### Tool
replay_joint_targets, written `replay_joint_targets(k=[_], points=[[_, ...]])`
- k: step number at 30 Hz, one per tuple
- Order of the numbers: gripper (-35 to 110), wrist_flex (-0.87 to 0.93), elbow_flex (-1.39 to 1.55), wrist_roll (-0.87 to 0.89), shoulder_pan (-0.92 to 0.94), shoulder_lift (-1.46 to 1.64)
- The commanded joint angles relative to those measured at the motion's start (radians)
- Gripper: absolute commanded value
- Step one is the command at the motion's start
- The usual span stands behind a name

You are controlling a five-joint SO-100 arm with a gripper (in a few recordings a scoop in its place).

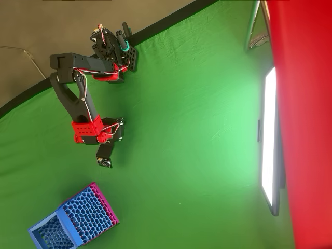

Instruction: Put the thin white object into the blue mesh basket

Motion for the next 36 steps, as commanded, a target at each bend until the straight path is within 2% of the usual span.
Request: replay_joint_targets(k=[1,20,36], points=[[2,-0.005,-0.031,0.015,-0.015,0.041],[3,0.025,-0.140,0.207,-0.150,0.114],[2,-0.040,-0.460,0.373,-0.198,0.120]])
